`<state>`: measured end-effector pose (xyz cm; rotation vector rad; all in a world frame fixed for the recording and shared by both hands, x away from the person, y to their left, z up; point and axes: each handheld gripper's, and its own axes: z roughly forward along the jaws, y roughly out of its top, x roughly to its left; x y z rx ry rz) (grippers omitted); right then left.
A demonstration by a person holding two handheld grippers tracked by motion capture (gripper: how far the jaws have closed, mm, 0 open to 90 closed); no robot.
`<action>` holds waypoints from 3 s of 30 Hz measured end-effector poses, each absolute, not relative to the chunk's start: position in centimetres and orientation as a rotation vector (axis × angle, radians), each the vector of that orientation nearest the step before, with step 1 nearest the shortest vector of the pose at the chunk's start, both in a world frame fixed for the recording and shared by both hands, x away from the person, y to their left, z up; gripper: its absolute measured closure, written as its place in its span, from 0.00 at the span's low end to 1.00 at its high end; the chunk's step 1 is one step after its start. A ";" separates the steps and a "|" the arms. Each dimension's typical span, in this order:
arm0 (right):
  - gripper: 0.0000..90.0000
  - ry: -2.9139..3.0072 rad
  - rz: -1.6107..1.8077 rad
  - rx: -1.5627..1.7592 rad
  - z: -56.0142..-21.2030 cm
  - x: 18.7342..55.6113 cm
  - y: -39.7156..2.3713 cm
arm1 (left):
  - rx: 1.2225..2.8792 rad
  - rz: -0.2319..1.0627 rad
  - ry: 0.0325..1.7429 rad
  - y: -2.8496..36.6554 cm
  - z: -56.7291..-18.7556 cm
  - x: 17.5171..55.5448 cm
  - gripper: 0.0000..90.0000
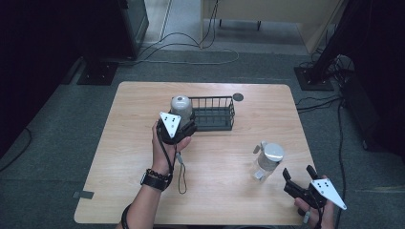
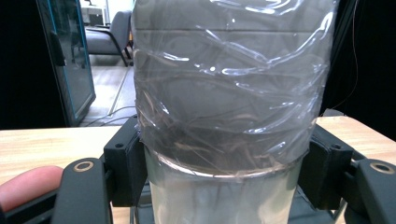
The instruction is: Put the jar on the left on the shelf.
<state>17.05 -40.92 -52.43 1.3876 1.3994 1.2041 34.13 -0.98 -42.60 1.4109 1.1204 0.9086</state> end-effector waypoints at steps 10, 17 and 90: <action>0.12 1.402 1.206 1.386 -52.4 17.0 -40.9 | 1.398 0.916 1.120 -1.2 -41.4 35.6 0.33; 0.12 1.403 1.206 1.386 -52.4 17.1 -40.9 | 1.377 0.920 1.119 -1.4 -40.1 36.6 0.33; 0.12 1.406 1.216 1.379 -52.4 17.0 -41.0 | 1.433 0.995 1.178 -2.8 -44.7 42.4 0.32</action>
